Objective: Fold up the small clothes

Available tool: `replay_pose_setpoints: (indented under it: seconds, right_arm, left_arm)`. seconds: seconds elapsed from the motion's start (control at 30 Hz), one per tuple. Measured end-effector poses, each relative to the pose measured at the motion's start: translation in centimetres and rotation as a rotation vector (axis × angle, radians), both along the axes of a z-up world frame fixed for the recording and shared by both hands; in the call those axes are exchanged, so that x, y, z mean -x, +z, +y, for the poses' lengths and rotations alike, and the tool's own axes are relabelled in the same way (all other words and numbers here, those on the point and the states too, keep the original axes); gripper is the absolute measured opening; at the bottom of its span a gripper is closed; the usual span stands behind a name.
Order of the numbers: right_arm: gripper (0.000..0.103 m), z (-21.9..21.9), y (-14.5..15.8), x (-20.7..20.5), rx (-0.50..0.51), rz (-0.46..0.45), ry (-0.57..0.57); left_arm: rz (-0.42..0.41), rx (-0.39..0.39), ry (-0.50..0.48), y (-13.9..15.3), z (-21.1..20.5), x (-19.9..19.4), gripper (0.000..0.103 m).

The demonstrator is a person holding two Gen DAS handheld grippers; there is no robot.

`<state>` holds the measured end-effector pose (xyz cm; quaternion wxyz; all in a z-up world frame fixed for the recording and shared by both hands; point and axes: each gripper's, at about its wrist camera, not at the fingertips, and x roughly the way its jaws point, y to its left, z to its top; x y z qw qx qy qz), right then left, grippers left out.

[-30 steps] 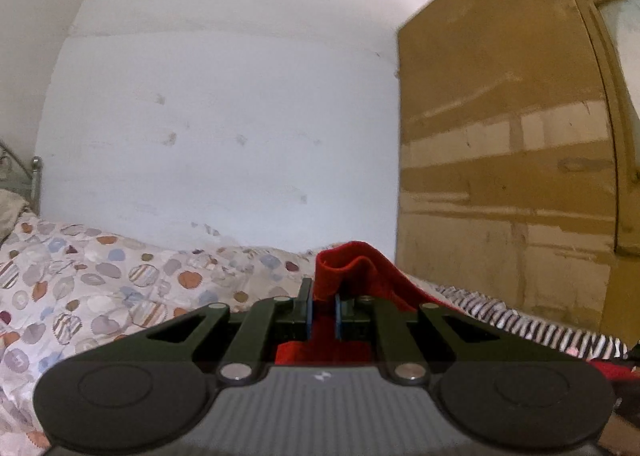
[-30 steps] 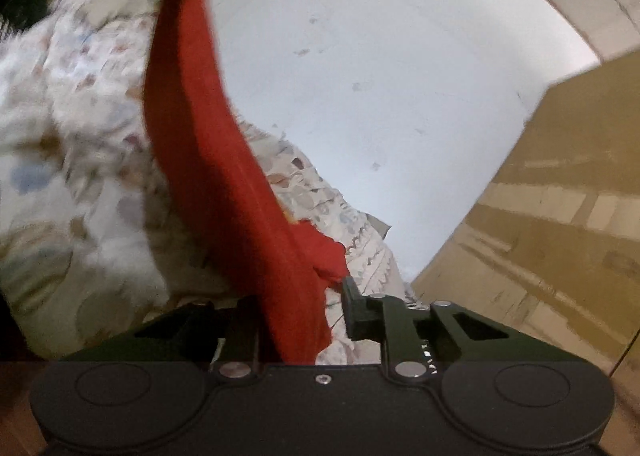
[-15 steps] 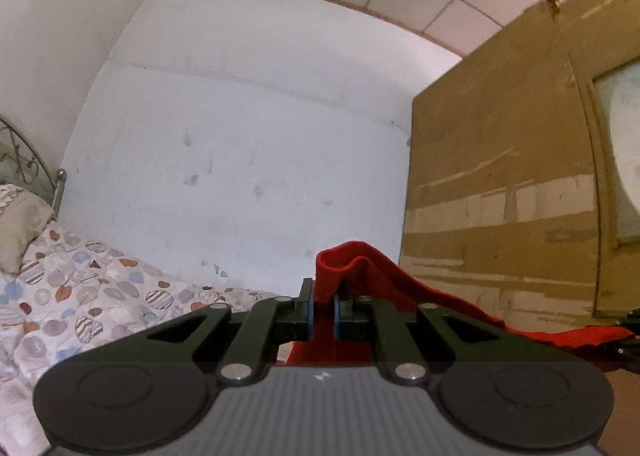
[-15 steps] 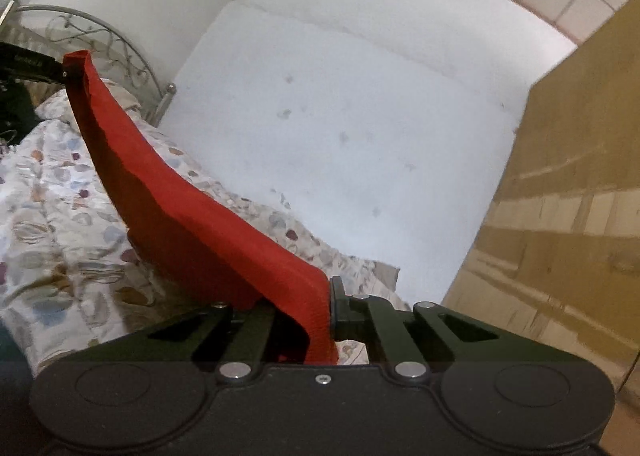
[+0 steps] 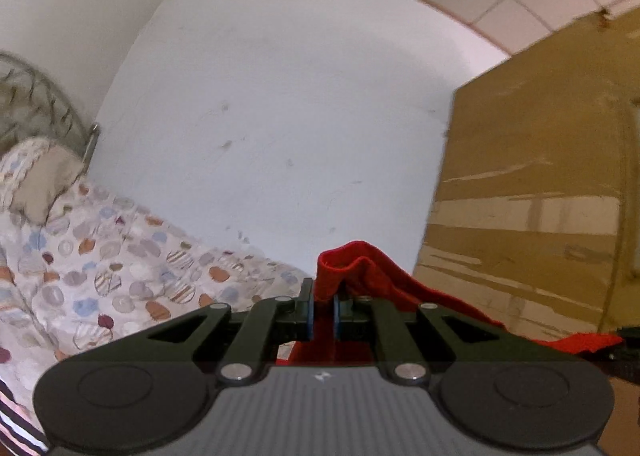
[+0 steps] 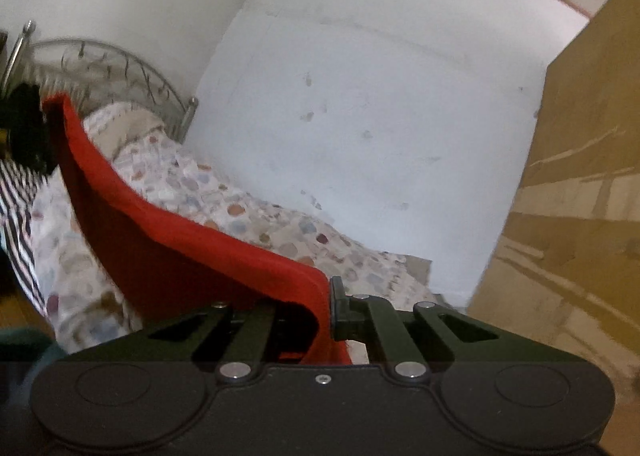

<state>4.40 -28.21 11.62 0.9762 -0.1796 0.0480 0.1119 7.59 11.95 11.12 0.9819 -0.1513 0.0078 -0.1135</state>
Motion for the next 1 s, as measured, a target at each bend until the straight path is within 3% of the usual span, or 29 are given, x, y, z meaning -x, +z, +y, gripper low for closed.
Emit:
replay_pose_setpoints:
  seconds: [0.1, 0.2, 0.37, 0.53, 0.83, 1.0]
  right_arm:
    - [0.005, 0.5, 0.4, -5.2, 0.053, -0.015, 0.024]
    - [0.005, 0.8, 0.6, -10.9, 0.069, 0.03, 0.025]
    - [0.005, 0.7, -1.2, -20.9, 0.036, 0.179, -0.004]
    - [0.006, -0.9, -5.0, -29.1, -0.097, 0.368, -0.032]
    - [0.015, -2.2, -12.4, -36.1, -0.136, 0.566, -0.087]
    - [0.038, -3.3, -13.9, -37.3, -0.163, 0.602, -0.108]
  left_arm:
    - [0.073, -0.015, 0.047, 0.8, -0.1, -5.5, 0.008]
    - [0.146, -0.037, 0.062, 0.9, -0.3, -11.3, 0.008]
    - [0.227, -0.129, 0.064, -0.6, -1.8, -20.0, 0.008]
    - [0.339, -0.169, 0.054, -4.2, -3.2, -26.9, 0.008]
    - [0.542, -0.194, 0.007, -11.0, -4.1, -34.3, 0.009]
    - [0.593, -0.171, -0.001, -13.2, -3.8, -35.8, 0.009]
